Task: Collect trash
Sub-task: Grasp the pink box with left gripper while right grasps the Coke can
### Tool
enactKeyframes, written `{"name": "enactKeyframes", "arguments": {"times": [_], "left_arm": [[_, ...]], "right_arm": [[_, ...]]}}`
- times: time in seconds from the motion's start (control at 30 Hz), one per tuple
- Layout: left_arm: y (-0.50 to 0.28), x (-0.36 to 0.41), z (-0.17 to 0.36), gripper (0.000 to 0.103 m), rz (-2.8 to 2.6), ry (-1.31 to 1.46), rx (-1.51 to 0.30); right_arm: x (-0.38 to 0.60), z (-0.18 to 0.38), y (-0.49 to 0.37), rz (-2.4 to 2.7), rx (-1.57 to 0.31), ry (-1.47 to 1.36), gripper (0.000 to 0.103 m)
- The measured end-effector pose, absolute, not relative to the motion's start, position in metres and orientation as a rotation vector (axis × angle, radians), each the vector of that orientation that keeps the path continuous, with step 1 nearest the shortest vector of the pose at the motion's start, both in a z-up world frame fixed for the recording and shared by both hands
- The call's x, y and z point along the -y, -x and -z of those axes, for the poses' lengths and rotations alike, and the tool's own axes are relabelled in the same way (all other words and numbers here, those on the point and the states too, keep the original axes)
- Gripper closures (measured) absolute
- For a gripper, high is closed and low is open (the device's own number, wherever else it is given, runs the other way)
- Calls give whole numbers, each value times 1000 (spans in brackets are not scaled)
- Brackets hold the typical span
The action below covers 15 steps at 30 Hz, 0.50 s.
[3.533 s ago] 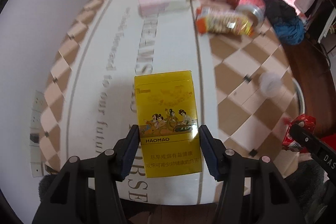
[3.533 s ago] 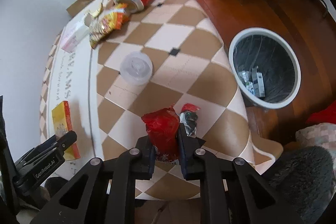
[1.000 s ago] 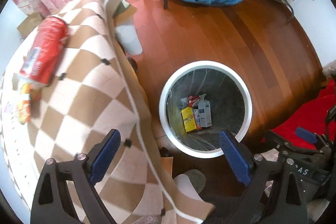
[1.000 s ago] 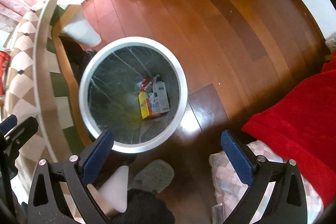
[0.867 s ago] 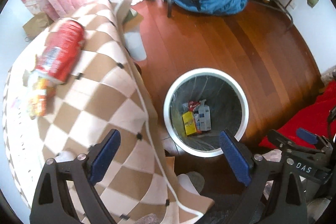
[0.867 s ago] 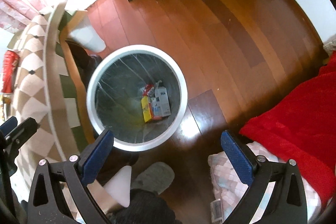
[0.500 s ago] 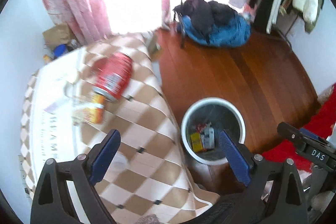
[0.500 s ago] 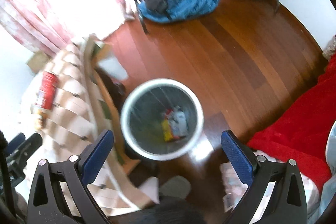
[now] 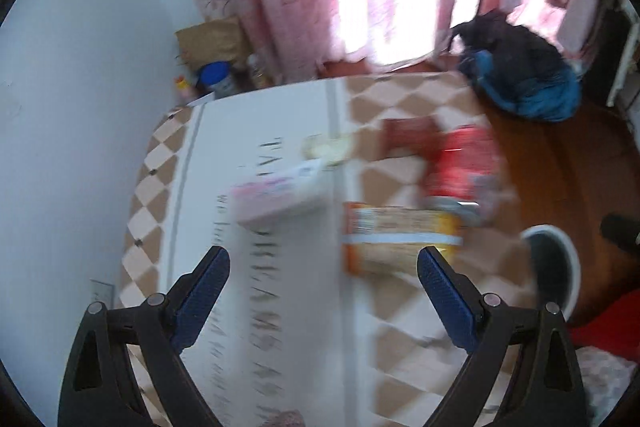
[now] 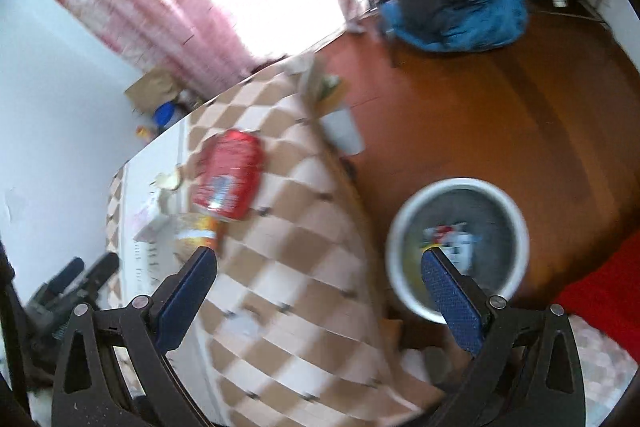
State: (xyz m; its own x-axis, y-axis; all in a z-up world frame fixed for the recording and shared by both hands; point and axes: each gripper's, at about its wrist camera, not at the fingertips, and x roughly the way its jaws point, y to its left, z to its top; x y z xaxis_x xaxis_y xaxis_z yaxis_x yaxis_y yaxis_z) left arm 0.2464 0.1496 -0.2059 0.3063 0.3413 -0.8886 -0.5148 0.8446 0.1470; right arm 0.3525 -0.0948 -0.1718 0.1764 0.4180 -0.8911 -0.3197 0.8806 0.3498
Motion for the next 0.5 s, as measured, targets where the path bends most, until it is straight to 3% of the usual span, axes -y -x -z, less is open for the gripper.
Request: {"name": "enactKeyframes", "arguments": {"times": [0.27,0.5], "left_arm": [[-274,-212,261,9,-447,-101,-1264],[-303,-222,311,9,-219,-263,-1391]], "right_arm": [[-37,236,-386,-524,-1428,8,0],[-86,265,-403,-476,-1478,103,0]]}}
